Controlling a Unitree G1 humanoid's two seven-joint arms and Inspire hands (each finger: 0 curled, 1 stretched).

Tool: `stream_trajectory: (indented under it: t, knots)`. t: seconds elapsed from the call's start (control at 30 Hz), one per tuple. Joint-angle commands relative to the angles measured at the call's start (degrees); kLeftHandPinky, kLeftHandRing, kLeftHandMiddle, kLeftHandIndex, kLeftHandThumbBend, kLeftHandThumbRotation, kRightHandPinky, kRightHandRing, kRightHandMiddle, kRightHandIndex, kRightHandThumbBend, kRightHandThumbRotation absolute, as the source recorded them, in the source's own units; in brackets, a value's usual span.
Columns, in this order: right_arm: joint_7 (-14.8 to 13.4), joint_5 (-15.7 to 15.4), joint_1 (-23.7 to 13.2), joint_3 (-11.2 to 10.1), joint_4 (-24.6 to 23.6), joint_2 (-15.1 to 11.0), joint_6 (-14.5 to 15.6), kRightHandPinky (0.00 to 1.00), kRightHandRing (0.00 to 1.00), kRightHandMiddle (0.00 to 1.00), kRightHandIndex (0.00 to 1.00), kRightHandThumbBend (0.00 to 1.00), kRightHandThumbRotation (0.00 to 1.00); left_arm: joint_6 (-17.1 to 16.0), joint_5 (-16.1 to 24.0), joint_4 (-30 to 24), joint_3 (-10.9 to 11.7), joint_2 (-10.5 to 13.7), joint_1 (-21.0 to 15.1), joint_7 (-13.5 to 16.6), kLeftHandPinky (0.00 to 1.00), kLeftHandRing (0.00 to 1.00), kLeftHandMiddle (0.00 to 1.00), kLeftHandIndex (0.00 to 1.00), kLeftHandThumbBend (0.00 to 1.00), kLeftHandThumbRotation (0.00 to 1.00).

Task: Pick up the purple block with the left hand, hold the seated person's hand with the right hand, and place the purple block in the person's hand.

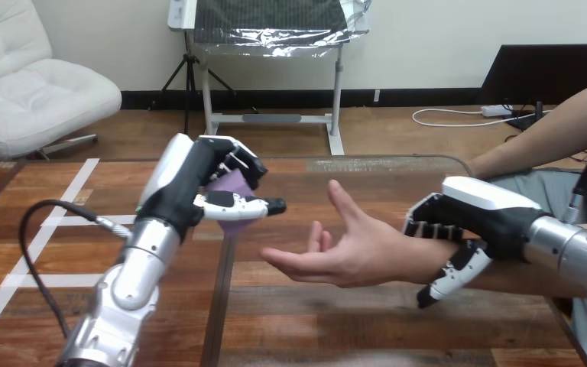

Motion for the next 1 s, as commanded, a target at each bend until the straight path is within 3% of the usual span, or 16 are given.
stream_trajectory:
  t: [0.0,0.33,0.97]
  knots:
    - [1.0,1.3,2.1,0.2,-1.3,2.1,1.0,0.37,0.42,0.48,0.55,0.91,0.06,-1.2,-0.6,0.5,-0.6,-1.7,-5.9,0.5,0.32,0.37,0.43,0.45,0.66,0.00]
    - [1.0,2.1,2.7,-0.4,-3.6,2.4,0.6,0.36,0.41,0.46,0.54,0.92,0.07,-1.2,-0.5,1.4,-1.4,-3.9,-6.7,0.5,0.31,0.36,0.43,0.45,0.66,0.00]
    - [3.0,2.2,2.8,-0.5,-7.8,2.5,4.0,0.39,0.44,0.49,0.55,0.92,0.10,-0.6,-0.3,3.1,-3.3,-7.7,-8.1,0.6,0.31,0.36,0.42,0.46,0.65,0.00]
